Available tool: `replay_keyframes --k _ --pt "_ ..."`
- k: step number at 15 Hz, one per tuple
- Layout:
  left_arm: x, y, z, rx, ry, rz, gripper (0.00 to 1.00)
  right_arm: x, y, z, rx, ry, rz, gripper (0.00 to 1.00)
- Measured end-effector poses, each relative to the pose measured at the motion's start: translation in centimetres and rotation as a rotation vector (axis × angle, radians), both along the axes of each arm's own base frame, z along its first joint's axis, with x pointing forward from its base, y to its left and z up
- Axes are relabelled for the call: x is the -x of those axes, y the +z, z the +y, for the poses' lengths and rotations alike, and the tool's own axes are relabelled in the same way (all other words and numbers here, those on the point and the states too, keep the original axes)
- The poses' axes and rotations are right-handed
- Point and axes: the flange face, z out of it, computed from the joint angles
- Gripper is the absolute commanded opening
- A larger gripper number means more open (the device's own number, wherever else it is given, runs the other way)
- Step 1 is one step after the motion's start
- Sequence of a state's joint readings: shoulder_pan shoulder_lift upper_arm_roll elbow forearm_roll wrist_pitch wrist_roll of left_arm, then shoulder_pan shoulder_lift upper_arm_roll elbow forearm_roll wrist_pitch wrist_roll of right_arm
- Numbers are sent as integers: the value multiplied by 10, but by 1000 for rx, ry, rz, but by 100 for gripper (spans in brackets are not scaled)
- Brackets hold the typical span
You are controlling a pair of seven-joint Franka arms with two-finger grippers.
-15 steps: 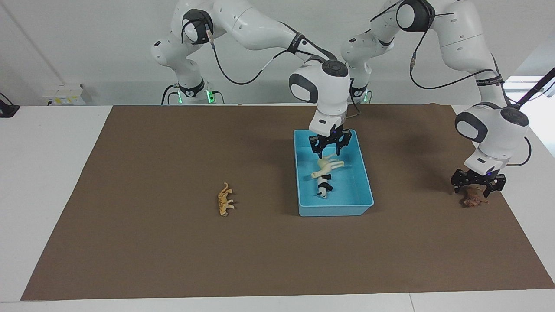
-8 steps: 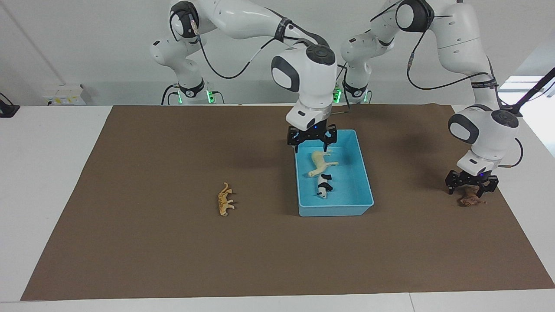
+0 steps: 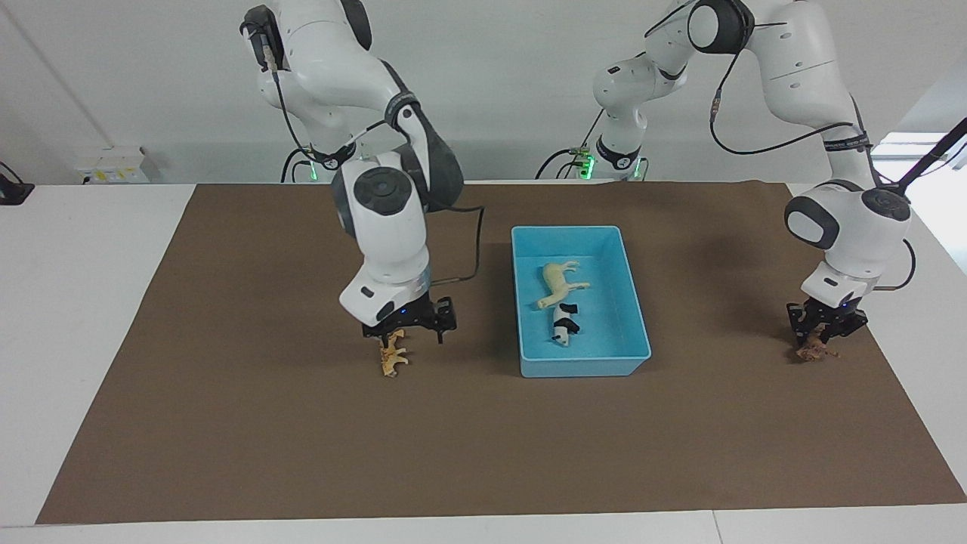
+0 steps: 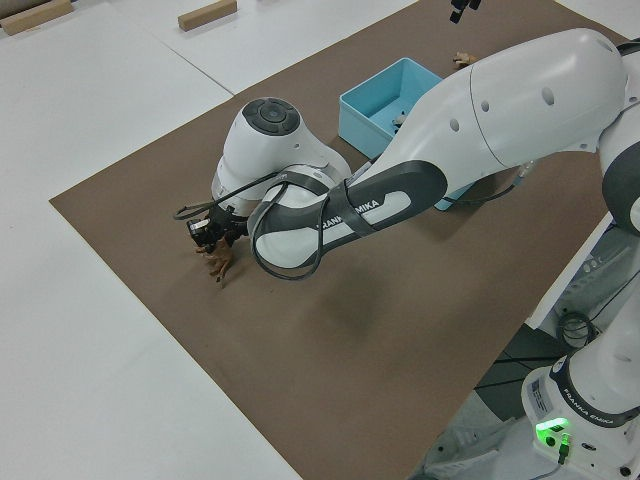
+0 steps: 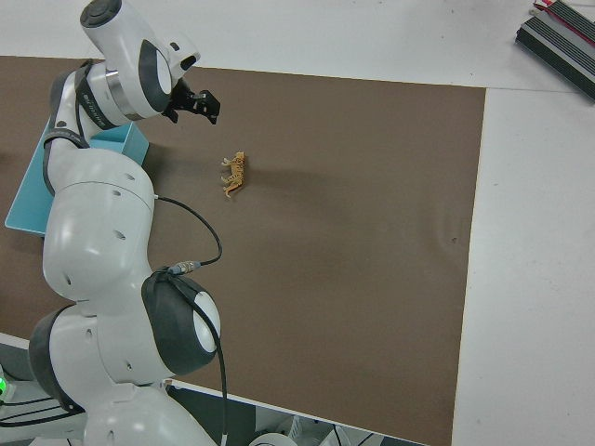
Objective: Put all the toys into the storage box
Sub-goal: 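Lift the horse and drop it into the box with the left gripper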
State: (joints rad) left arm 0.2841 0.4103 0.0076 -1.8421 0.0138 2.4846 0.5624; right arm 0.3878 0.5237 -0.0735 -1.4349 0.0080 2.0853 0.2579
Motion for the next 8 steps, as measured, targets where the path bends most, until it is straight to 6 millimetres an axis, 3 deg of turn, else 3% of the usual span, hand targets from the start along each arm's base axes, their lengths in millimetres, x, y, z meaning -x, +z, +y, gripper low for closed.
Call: replay_keyframes --k 2,4,6,8 --pt "-28 56 -54 58 125 60 0 6 -36 -19 -5 9 -25 100" --pt "-36 112 -141 98 239 114 0 16 -59 -19 -6 16 -25 100" --pt "-18 148 -238 112 327 160 0 20 -73 -23 -6 20 -29 100" --pt "7 160 -321 118 410 181 0 23 -85 -34 -2 17 -21 100"
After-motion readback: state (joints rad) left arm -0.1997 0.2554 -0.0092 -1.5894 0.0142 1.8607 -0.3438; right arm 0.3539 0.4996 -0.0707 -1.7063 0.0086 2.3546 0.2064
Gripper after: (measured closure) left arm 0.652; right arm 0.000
